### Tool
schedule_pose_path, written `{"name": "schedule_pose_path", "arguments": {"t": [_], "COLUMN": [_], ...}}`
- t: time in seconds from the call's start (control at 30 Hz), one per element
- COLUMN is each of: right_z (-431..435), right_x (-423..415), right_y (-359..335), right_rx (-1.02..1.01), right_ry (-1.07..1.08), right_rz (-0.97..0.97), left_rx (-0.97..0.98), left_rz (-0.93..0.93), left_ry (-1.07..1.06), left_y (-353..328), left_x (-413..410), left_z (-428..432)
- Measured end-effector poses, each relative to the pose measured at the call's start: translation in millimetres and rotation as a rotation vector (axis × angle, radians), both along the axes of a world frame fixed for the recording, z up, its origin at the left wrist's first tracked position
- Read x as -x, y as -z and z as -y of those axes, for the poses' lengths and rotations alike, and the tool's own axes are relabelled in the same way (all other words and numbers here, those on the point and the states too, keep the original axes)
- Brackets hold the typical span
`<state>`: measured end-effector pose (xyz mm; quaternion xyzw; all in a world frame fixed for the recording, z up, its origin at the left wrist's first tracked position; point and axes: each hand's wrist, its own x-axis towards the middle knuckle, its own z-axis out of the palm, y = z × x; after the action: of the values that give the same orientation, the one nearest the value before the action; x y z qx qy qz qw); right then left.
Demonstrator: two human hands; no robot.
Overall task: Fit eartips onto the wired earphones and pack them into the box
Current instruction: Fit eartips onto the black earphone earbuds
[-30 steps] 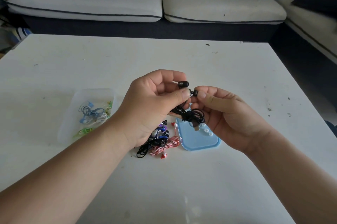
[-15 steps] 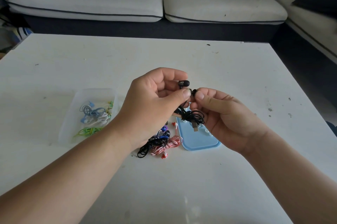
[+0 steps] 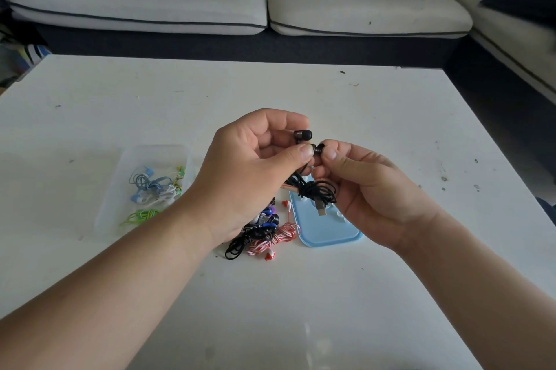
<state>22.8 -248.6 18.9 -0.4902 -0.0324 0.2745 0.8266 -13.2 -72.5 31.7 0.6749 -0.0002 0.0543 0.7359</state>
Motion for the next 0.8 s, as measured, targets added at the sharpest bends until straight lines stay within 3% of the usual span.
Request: {"name": "schedule_pose_path", "arguments": {"t": [0.5, 0.8], "right_z": [-12.7, -12.6], "right_x": [3.9, 2.8], "right_y": [3.5, 3.9], "right_rx": [0.043, 0.114], "right_ry": [0.163, 0.197], "right_rz": [0.123, 0.177], "left_rx": [-0.075, -0.149], "left_rz": [0.061, 0.065], "left_ry": [-0.103, -0.046], "left_y": [3.1, 0.5], "left_x": [1.3, 0.6], "left_z": [5.0, -4.2]}}
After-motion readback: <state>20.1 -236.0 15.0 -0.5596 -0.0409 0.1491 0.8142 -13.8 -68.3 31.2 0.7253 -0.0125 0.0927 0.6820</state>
